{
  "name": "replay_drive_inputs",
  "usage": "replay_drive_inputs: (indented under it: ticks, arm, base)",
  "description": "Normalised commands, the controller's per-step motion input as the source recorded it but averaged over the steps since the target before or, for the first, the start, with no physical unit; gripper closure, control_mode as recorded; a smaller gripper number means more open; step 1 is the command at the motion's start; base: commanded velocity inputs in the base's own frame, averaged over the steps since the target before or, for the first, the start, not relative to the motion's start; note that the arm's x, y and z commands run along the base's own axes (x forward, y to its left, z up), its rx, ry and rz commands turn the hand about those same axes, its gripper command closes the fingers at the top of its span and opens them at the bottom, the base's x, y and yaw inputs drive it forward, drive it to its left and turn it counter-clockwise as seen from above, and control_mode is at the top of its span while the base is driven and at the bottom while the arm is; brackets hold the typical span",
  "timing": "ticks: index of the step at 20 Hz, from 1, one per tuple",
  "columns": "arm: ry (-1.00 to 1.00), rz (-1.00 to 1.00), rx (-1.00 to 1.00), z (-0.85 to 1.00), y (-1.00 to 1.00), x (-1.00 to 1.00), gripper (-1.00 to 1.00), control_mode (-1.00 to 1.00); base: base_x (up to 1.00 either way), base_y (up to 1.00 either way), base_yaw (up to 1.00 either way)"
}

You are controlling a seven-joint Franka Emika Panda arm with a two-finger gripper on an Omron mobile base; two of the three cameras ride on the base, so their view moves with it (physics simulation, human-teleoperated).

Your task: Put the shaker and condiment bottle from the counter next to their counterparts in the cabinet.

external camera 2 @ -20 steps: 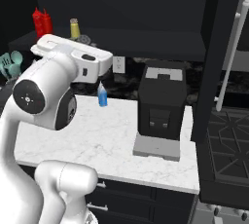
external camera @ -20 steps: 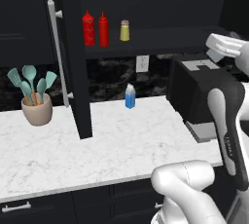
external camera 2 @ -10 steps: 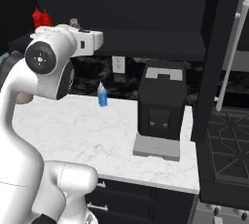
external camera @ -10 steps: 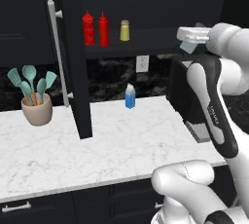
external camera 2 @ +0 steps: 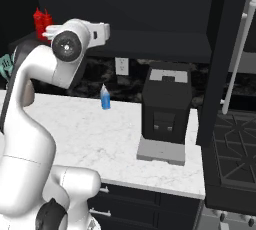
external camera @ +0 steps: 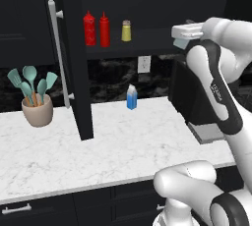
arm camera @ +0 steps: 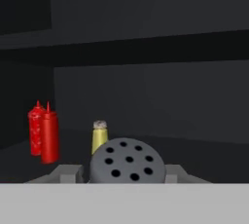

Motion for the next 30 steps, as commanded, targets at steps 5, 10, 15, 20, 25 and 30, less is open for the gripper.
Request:
replay_drive_inputs:
  ticks: [5,10,15,20,25,30]
  arm:
    - [0.03,0.17,-0.1,-0.15,0.38,0.33,1.0,-1.0]
    - [0.01,0.09,-0.04,-0.11,0.1,0.23,1.0,-1.0]
    - [0.0,0.0,0.0,-0.05,0.0,0.25,1.0,-1.0]
    - [0.0,0.0,-0.01,0.01,0.0,0.33,1.0,-1.0]
    - [0.0,0.0,-0.08,0.0,0.0,0.42,1.0,-1.0]
    - [0.0,0.01,-0.1,0.0,0.0,0.46,1.0,-1.0]
  base:
    - [0.0,0.0,0.0]
    - [0.0,0.0,0.0]
    - [0.0,0.0,0.0]
    - [0.0,0.0,0.0]
    - [0.0,0.0,0.0]
    - [0.0,0.0,0.0]
